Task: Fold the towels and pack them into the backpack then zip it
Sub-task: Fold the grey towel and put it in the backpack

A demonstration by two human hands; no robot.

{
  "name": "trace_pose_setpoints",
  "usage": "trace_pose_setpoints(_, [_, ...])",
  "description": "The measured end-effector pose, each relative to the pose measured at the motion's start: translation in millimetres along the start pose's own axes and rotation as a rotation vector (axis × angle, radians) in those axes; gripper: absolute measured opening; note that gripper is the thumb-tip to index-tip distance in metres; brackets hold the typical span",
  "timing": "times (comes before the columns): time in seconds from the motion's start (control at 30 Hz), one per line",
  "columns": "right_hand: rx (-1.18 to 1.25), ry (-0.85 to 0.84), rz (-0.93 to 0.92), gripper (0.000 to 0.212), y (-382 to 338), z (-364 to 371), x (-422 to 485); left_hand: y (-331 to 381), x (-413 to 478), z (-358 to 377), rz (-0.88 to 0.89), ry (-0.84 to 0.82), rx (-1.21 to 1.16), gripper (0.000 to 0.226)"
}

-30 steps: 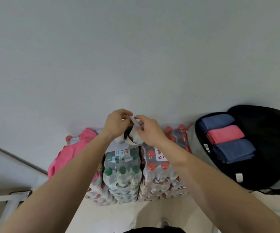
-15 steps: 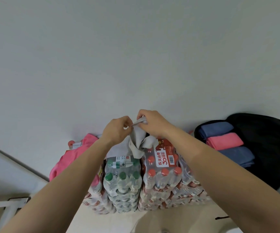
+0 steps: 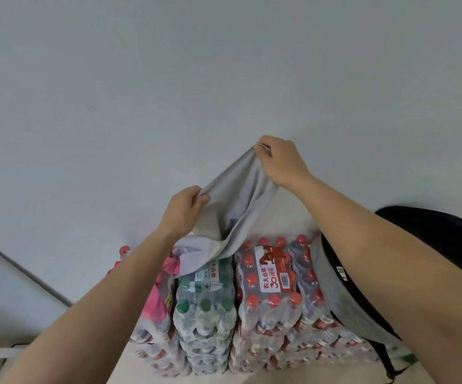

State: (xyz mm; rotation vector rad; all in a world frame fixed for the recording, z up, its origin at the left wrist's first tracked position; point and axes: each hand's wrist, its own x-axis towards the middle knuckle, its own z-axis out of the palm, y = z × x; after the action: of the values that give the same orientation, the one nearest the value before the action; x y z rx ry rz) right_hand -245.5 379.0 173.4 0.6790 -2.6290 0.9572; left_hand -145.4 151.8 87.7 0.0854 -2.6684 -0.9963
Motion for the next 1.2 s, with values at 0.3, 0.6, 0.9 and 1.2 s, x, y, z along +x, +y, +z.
trace_pose_setpoints(0.3, [-0.061,0.11,0.006,0.024,-10.3,-19.3,12.2,11.0,32.8,-88.4,0.022,0.369,0.035,0.013])
trace_pose_setpoints(0.6, [-0.109,0.163,0.123,0.024,-24.3,-32.0,21.4,60.0,51.2,-122.8,0.029,0.447,-0.152,0.011])
trace_pose_setpoints(0.9, [0.173,-0.358,-0.085,0.041,-25.5,21.3,-26.3,54.4,32.3,-47.4,-0.007,0.022,-0.17,0.011])
trace_pose_setpoints(1.2, [0.262,-0.339,-0.092,0.011,-35.1,34.7,-37.9,51.3,14.1,-9.3,-0.005,-0.088,-0.071,0.027])
